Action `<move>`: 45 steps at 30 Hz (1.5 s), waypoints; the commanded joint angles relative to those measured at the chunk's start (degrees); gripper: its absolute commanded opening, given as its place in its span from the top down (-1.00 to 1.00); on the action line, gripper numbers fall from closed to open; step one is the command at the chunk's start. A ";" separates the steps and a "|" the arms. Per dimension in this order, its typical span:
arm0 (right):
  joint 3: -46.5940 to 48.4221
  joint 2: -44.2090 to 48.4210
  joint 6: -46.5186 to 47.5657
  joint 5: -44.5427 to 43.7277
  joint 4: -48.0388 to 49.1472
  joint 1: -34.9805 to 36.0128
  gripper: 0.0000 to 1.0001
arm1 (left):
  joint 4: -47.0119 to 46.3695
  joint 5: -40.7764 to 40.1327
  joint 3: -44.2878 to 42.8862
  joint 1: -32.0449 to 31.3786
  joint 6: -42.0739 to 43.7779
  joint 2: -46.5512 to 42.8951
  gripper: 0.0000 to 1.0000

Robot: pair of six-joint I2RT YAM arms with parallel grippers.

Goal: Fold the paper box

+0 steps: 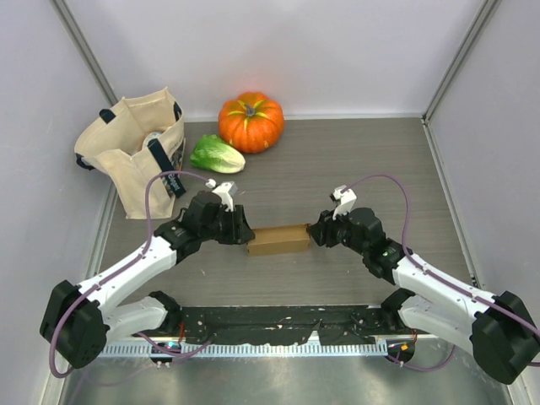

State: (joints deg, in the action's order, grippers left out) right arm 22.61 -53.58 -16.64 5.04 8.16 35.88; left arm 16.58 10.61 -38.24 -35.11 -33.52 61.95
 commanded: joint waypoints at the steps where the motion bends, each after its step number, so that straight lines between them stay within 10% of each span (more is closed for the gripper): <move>1: 2.17 -0.38 -0.14 1.11 3.09 -0.02 0.23 | -0.06 2.13 -3.59 -0.04 1.26 -0.17 0.13; 7: 1.47 1.11 -1.55 1.12 3.09 0.07 0.38 | 1.35 3.01 -5.09 -0.04 0.65 0.36 0.22; 13: 1.73 1.55 -3.30 -0.73 0.63 -0.02 0.30 | 4.78 1.78 -5.01 -0.04 0.21 1.59 -0.18; 32: -0.20 -4.34 -5.59 -1.61 3.79 1.12 0.21 | 5.83 -0.32 -6.76 -0.04 0.21 2.38 0.34; 39: 0.33 -4.34 -5.15 -2.66 2.47 1.56 0.21 | 8.56 -2.17 -7.38 -0.13 0.29 1.86 -0.09; 45: 0.50 -4.60 -5.42 -2.40 2.73 1.65 0.21 | 9.70 -7.79 -5.71 -3.37 0.47 -0.08 0.13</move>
State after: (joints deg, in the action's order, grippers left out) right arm 22.55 -57.89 -22.33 3.95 9.89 37.19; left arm 25.30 7.42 -44.21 -36.07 -34.04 64.12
